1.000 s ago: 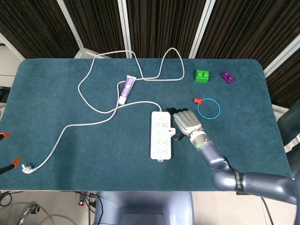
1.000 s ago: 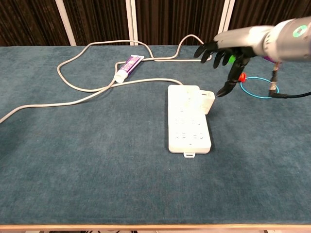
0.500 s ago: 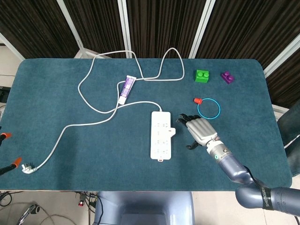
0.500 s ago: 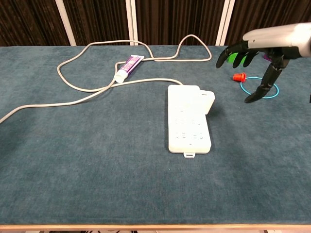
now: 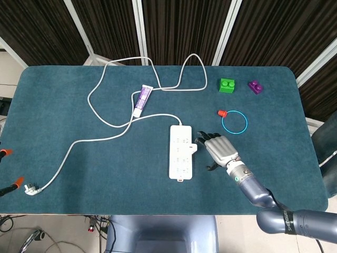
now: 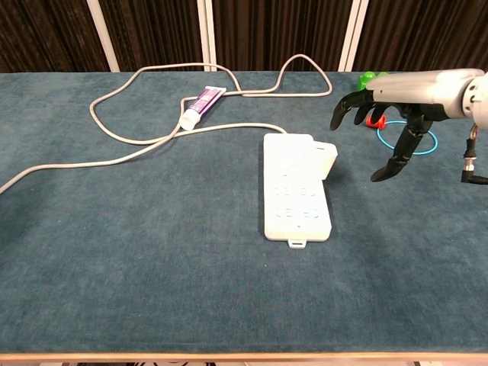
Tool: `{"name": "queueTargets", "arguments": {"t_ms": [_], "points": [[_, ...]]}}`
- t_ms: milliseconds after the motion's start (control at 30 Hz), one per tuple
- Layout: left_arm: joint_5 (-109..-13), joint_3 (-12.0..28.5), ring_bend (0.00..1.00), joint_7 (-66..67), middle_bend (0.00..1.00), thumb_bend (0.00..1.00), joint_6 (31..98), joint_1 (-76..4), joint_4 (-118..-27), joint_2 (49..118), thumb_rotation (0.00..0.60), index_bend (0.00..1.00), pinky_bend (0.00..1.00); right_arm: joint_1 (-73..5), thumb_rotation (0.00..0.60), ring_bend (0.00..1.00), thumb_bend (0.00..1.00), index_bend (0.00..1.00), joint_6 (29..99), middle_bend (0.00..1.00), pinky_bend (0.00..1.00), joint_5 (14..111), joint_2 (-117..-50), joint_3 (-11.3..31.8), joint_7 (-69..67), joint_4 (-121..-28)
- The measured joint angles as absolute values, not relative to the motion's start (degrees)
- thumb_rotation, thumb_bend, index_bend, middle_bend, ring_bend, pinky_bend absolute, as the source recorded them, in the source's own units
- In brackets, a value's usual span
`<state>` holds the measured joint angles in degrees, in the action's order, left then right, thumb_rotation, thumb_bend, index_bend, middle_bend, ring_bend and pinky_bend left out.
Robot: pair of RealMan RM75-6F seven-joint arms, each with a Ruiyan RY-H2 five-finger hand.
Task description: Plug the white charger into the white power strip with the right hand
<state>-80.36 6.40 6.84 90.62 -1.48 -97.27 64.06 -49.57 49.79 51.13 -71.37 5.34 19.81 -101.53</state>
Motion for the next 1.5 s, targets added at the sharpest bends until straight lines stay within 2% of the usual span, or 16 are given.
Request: {"name": "queueTargets", "arguments": {"t_ms": [1167, 1500], "points": [[-80.07, 6.61, 0.03, 6.44, 0.08, 0.13, 90.81, -1.37, -97.25, 63.88, 0.6, 0.28, 0.09, -50.84, 0.6, 0.19, 0.19, 0.27, 49.32, 0.08, 0.19, 49.44, -76.14, 5.52, 22.09, -99.81], [-80.14, 6.56, 0.03, 6.55, 0.08, 0.13, 90.78, -1.4, -97.24, 63.92, 0.6, 0.28, 0.09, -51.36, 0.6, 0.19, 0.19, 0.35, 49.17, 0.08, 0.19, 49.0, -76.6, 5.28, 23.27, -99.69]]}}
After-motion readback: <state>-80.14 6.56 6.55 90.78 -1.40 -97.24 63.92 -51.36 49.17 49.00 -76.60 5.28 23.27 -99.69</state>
